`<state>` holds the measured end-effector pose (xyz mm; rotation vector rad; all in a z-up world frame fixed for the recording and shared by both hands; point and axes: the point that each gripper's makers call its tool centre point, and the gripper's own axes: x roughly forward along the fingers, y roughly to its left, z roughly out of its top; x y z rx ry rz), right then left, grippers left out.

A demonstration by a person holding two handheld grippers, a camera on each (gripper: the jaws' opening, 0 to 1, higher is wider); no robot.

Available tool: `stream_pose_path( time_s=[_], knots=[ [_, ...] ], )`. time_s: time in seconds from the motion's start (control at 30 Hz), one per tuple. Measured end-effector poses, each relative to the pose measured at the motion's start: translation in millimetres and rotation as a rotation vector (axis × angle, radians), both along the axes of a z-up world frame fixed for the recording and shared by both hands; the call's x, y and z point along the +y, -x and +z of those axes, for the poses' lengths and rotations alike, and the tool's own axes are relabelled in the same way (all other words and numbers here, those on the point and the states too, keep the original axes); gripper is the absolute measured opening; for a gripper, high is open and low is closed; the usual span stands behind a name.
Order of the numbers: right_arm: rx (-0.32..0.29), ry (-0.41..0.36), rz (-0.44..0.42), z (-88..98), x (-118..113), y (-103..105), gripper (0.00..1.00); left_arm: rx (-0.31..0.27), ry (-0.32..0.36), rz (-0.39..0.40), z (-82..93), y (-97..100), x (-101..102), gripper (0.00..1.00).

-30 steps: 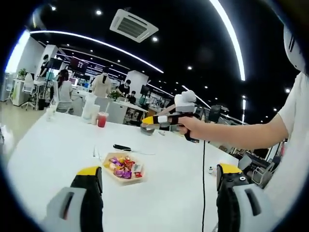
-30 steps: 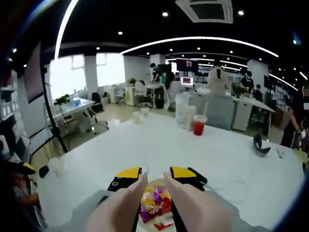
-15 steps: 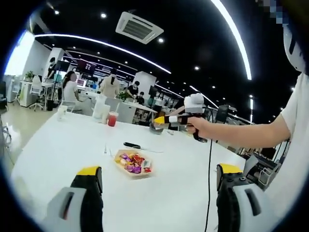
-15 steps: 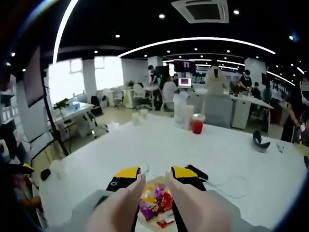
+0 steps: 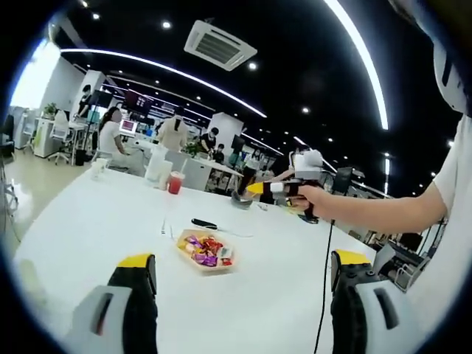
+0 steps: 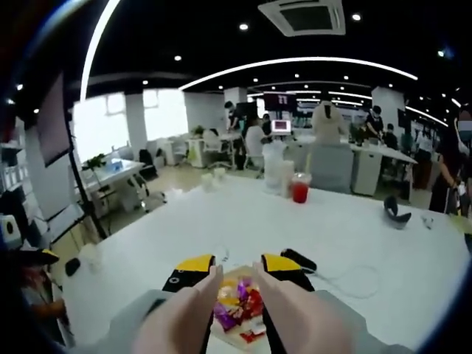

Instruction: Place the target food into the container with the food tongs after gripping and lifting it, then release it inside without dropping or visibly crushing the food.

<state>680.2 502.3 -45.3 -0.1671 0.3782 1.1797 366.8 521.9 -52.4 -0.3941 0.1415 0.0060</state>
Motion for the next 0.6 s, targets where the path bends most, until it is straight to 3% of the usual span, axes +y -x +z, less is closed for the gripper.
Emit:
stream_pose_path(
  time_s=[0.23,0.6],
  knots=[
    [0.004,-0.012,0.014,2.2,0.1,9.3,0.23,-0.027,0.020,0.002,6.3,-5.8,4.7,0.99],
    [0.039,-0.032,0.009,1.8,-12.3,13.6,0.24,-0.023,0.023,-0.030,3.3,-15.6,1.0,0.99]
  ],
)
